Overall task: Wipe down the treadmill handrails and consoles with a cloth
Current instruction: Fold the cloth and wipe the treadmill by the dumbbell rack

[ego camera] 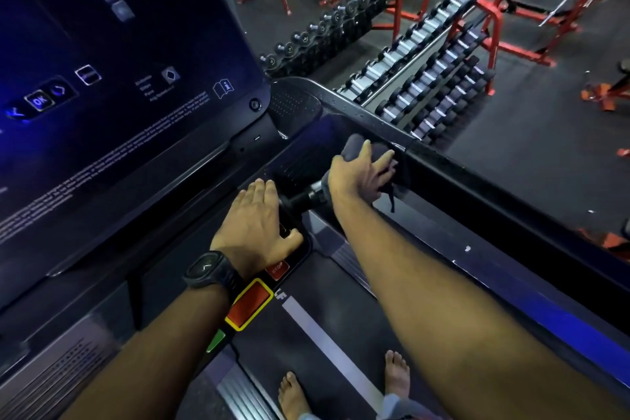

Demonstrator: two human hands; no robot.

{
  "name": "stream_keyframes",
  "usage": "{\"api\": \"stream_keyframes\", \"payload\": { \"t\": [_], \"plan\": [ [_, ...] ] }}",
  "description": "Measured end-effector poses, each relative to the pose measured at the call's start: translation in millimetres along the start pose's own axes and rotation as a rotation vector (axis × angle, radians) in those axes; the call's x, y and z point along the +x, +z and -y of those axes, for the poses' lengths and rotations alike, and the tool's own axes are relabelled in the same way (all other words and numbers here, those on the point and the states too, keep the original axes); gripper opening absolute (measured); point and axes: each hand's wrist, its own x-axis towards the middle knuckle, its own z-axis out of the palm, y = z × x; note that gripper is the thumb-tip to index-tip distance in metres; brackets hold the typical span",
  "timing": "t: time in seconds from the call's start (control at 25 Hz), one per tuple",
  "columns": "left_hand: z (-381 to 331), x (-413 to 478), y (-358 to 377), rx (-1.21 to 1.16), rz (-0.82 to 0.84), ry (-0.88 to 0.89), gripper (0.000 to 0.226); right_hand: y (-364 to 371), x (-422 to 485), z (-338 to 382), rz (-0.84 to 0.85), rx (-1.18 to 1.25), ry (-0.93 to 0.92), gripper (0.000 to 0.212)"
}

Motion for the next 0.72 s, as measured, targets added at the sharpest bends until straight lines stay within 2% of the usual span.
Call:
{"api": "stream_keyframes", "payload": {
  "t": [0.12, 0.2, 0.28, 0.36, 0.48, 0.52, 0.64, 0.72],
  "plan": [
    [0, 0, -1, 0.010, 0.002, -0.002, 0.106, 10, -24, -19, 0.050, -0.247, -0.351, 0.059],
    [2, 2, -1, -0.003, -0.021, 0.001, 0.109, 0, -8, -21, 0.101, -0.407, -0.570, 0.052],
    [2, 2, 1, -0.023, -0.030, 0.000, 0.108, -18, 23, -15, 0.120, -0.476, -0.581, 0.048],
    [1, 0, 2, -0.015, -0.027, 0.000, 0.107, -24, 33, -17, 0.110, -0.410, -0.563, 0.045],
    [1, 2, 2, 0.021, -0.026, -0.006, 0.107, -16, 26, -32, 0.111, -0.470, -0.793, 0.043],
    [2, 3, 3, 0.023, -0.030, -0.004, 0.106, -19, 31, -31, 0.120, -0.498, -0.817, 0.043],
    [2, 1, 3, 0.022, -0.033, 0.007, 0.102, -27, 39, -20, 0.110, -0.453, -0.612, 0.043],
    [0, 1, 3, 0.019, -0.039, 0.007, 0.101, -20, 21, -24, 0.129, -0.428, -0.619, 0.047]
  ]
}}
